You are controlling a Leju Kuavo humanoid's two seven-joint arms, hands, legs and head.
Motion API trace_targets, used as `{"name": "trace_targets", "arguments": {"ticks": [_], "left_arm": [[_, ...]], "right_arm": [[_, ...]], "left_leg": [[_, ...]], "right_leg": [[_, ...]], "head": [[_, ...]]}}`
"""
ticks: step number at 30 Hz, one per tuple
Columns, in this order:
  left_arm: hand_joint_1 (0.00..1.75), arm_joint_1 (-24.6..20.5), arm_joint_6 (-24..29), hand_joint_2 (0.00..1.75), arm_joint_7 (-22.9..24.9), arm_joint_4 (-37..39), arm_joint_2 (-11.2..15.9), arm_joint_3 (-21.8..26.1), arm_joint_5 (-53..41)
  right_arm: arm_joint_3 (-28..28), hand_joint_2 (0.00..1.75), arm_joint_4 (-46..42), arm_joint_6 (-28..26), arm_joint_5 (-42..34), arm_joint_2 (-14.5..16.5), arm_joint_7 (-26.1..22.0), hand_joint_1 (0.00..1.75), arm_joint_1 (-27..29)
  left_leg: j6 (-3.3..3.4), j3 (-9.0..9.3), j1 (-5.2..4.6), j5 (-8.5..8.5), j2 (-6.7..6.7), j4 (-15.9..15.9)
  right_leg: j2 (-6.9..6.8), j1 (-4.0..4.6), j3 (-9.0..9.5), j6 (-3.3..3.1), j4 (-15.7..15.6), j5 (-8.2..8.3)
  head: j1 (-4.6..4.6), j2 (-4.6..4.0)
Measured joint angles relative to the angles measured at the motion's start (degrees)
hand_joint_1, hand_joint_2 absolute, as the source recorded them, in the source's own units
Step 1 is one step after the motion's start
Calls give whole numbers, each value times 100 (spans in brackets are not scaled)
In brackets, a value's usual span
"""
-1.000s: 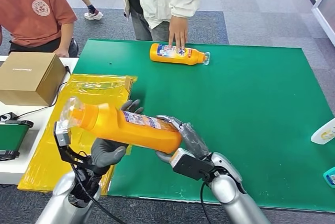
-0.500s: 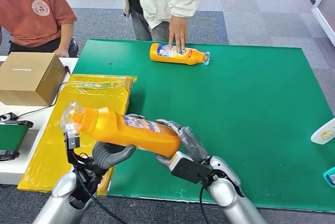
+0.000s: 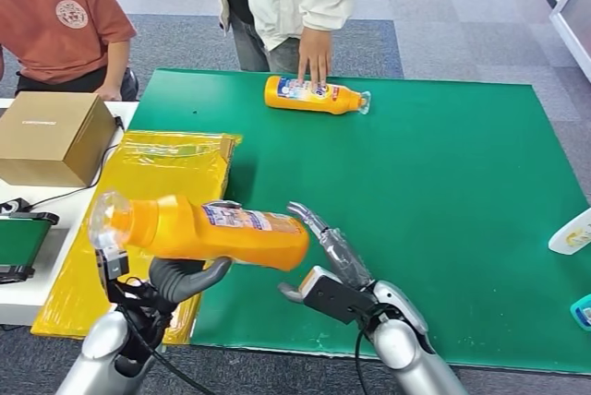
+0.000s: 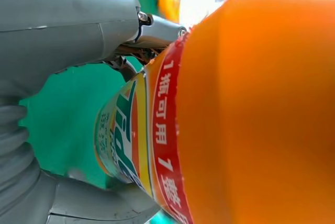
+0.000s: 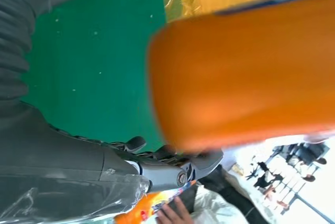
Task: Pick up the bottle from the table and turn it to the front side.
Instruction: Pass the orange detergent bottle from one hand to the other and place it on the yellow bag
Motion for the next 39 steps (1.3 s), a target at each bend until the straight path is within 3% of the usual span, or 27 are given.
{"name": "trace_targets", "arguments": {"ticks": [10,17,23,30,31,34,35,39], "left_arm": [[175,207,1850,175,-126,-625,-77,311,-2659],[175,205,3222,175,830,-662,-63,324,-5718],[175,51,3582,175,2178,169,-71,449,-8259],[175,-262,3615,175,2458,1548,-121,741,-8885],[167,-313,3652,175,2452,1703,-128,786,-8902],[36,-486,3807,175,2405,2090,-148,915,-8972],[0,-523,3862,175,2382,2188,-158,954,-8999],[0,-523,4000,175,2329,2450,-212,1094,-9079]], "right_arm": [[-419,175,-273,-141,15,-43,151,0,371],[-624,175,-516,-84,68,-51,213,0,534],[-643,175,-620,130,70,-40,282,0,487],[-620,175,-633,236,39,-6,313,0,319],[-614,175,-633,244,29,-2,316,0,300],[-588,175,-634,261,-4,5,319,0,246],[-580,175,-635,267,-14,5,319,0,234],[-526,175,-637,278,-39,6,315,0,223]], "left_leg": [[1,-1,0,-2,0,0],[1,0,0,-1,0,0],[1,0,-1,2,0,0],[2,0,-2,4,0,0],[2,0,-3,4,0,0],[2,3,-5,3,-1,0],[2,4,-5,3,-1,0],[2,4,-4,5,0,0]], "right_leg": [[0,0,-1,0,0,-1],[0,0,0,0,0,0],[0,-1,0,2,0,2],[0,-2,1,3,0,3],[0,-2,2,3,0,3],[0,-3,6,3,0,3],[0,-3,6,3,0,3],[1,-2,4,2,0,3]], "head": [[0,-1],[0,-1],[0,-1],[0,1],[0,1],[0,0],[0,0],[0,1]]}}
